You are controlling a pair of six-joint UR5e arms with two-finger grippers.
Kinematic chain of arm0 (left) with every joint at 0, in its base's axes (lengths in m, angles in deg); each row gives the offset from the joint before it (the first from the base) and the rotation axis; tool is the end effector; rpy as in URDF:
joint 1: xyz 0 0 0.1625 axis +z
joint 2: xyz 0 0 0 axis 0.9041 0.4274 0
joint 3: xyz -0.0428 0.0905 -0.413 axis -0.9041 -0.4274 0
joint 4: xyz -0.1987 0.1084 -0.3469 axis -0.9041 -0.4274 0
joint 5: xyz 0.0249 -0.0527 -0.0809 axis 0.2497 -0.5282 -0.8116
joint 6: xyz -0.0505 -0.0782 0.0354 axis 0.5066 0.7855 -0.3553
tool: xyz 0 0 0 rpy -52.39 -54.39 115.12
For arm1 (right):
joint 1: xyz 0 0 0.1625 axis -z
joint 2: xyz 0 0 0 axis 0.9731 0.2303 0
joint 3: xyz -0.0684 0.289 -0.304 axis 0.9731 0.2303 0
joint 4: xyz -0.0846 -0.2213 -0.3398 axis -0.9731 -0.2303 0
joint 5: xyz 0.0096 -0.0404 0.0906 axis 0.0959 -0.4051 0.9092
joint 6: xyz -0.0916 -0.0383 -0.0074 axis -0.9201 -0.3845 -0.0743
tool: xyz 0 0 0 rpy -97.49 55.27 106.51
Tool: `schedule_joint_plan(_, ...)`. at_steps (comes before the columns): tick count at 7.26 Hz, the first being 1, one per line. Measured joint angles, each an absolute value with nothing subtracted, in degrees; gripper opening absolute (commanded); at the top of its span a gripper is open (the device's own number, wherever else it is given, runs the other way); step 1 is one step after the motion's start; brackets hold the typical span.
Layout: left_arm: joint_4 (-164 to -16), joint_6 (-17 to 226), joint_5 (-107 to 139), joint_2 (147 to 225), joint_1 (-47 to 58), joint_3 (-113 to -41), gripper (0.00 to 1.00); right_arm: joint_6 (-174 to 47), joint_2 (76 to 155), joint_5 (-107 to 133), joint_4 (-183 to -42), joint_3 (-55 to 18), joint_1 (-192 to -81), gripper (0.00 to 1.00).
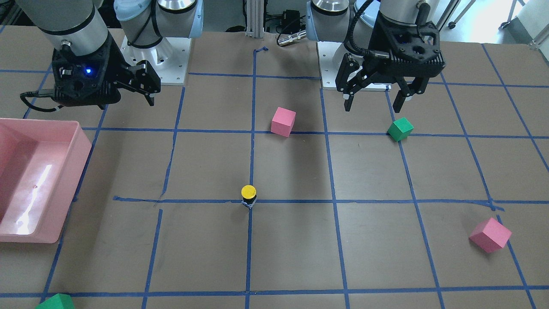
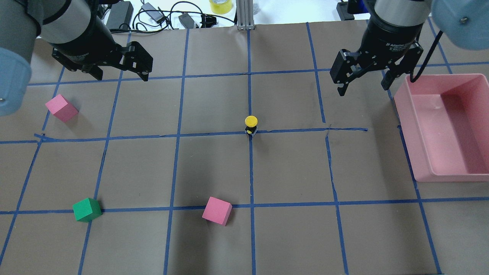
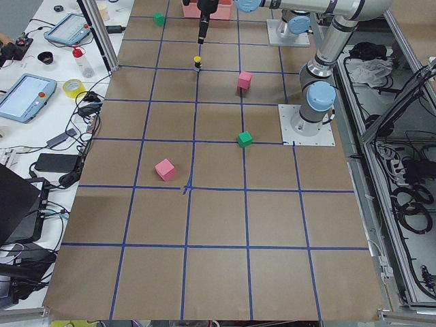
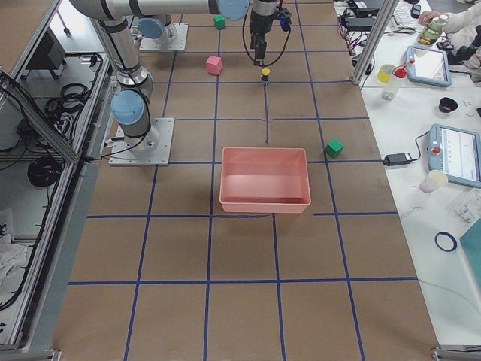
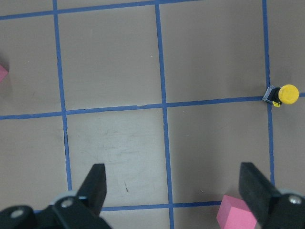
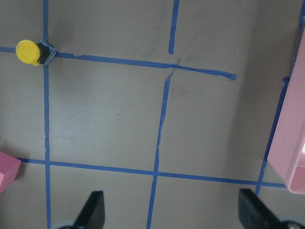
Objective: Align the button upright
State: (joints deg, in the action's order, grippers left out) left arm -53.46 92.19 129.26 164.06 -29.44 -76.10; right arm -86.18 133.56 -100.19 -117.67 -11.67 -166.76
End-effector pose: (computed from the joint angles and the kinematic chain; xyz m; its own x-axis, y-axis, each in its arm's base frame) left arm -0.1654 -0.4824 0.5247 -0.9994 0.0253 -0.0219 0.0293 0.9770 -0.2112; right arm 0.1341 -0.4965 0.4913 -0.9936 -0.1125 -0.0130 -0.1132 0.9884 0.1009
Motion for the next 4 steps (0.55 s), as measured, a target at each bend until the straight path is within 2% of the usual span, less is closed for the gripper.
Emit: schedule_joint_plan(4, -52.1, 92.0, 129.2, 163.5, -31.7, -76.8, 1.00, -86.2, 133.6, -100.5, -117.7, -11.7, -166.7, 1.00)
